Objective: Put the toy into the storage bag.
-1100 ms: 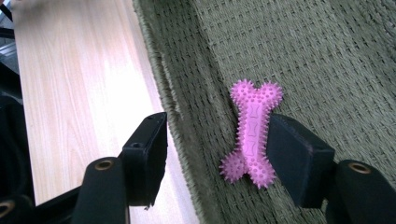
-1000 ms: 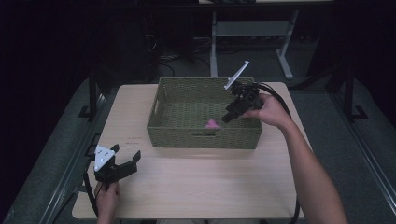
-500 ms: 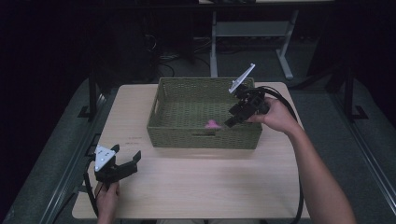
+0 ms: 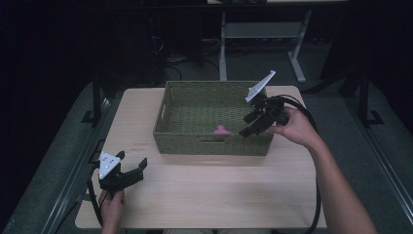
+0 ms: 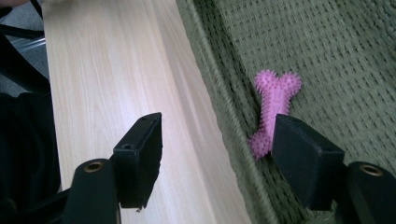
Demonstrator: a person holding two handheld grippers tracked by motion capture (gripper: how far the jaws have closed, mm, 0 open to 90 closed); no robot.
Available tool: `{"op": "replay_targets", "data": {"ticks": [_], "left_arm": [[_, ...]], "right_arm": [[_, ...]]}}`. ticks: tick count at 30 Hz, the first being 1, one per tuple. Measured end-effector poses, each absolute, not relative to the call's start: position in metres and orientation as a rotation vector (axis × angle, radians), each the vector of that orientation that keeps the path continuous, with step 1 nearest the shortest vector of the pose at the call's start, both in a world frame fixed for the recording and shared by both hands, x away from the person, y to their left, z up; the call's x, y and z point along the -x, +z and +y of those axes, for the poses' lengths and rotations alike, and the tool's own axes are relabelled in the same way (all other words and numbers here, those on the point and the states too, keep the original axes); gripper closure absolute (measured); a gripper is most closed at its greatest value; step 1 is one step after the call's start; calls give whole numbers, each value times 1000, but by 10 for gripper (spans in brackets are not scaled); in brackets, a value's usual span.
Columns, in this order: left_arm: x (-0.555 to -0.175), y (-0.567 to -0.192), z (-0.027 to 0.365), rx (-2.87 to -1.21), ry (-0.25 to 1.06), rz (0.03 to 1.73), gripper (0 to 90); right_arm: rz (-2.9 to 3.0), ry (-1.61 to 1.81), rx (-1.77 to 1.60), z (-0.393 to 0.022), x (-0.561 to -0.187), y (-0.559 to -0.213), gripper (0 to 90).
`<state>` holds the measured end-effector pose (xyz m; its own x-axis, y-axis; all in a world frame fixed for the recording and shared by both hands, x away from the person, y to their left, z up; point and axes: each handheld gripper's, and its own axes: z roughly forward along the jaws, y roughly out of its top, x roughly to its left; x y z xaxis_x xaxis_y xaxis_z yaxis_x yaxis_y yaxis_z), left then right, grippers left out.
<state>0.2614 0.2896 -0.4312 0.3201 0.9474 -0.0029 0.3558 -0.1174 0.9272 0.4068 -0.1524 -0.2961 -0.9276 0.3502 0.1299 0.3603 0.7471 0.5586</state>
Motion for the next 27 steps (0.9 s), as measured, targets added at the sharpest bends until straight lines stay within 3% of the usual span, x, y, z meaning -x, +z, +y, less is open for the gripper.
{"op": "replay_targets", "data": {"ticks": [27], "left_arm": [[-261, -431, 288, -1666, 807, 1194, 136]], "right_arm": [[-2916, -930, 600, -172, -370, -325, 320]]}}
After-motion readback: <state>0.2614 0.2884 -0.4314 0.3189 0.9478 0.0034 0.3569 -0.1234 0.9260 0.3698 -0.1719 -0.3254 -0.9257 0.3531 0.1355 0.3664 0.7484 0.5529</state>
